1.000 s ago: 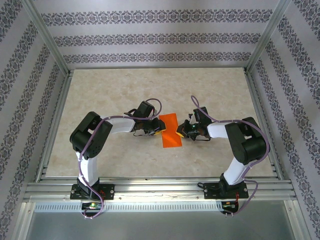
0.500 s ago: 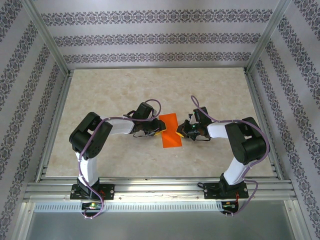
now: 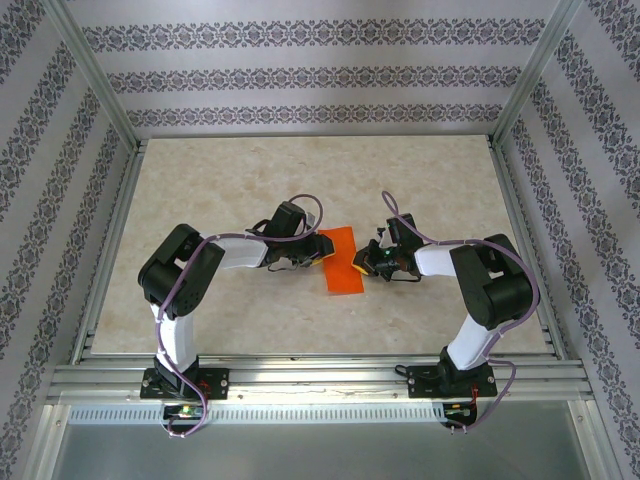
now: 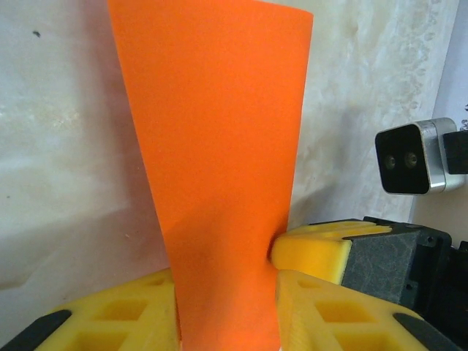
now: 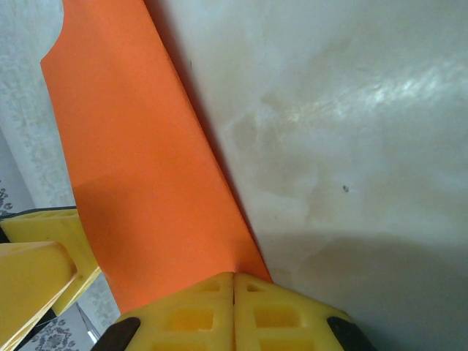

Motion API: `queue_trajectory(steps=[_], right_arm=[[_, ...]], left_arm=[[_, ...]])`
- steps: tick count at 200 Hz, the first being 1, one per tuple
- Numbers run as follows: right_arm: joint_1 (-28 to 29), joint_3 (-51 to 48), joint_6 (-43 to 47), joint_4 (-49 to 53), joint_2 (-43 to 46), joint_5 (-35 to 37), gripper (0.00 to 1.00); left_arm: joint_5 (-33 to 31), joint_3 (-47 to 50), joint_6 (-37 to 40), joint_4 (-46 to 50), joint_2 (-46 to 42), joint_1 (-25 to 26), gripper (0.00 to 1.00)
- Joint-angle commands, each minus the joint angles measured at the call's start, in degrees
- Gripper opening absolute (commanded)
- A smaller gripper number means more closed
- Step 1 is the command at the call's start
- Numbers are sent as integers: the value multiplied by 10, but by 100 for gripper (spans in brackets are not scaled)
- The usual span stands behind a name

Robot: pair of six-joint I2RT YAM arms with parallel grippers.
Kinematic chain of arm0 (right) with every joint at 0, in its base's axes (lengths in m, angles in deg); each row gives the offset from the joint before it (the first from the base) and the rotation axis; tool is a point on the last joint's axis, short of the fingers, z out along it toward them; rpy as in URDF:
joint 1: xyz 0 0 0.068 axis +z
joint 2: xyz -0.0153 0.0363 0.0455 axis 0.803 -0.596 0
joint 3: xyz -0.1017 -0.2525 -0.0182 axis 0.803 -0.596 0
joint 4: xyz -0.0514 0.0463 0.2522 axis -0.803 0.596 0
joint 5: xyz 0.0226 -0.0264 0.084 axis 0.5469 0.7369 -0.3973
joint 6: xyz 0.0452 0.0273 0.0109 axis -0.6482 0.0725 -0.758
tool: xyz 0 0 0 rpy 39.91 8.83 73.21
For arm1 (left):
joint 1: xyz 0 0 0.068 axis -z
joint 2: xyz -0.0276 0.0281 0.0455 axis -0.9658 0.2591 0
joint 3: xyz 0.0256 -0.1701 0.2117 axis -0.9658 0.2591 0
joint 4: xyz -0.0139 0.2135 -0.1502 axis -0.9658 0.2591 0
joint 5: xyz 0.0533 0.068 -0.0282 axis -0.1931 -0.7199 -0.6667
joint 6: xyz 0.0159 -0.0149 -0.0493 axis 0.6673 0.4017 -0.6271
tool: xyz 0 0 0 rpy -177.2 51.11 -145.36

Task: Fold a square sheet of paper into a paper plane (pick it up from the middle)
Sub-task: Third fold the triangle at the center of the table.

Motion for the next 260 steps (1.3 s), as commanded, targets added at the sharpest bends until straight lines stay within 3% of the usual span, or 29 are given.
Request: queue_trajectory(steps=[1,83,106,121,153,171,182,198,242,260], right_arm=[[5,-19,-4,47,-9,15,8],[6,-12,8,41,16,2,14],[7,-13,25,44,42,14,18],[7,-17,41,50,76,33,21],[20,-29,118,79,181,114,28],[83,-35,243,103,250,239,33],[154,-46,348,98,282,338,35],[233,-78,469,58,310,430,36],[360,-150,628,-43,350,433,35],[402,-161,651,-72,347,437,42]], left_arm=[[2,3,9,-8,-10,-10,36],[5,15,1,6,-16,-10,10],[8,16,0,7,-21,-10,7],[18,15,1,4,-25,-11,2],[25,24,-9,0,-41,-14,1],[34,36,-20,-11,-52,-18,0],[31,47,-26,-14,-59,-20,0],[36,57,-30,-15,-65,-23,0],[36,69,-33,-4,-76,-29,0],[37,69,-34,-5,-76,-30,0]])
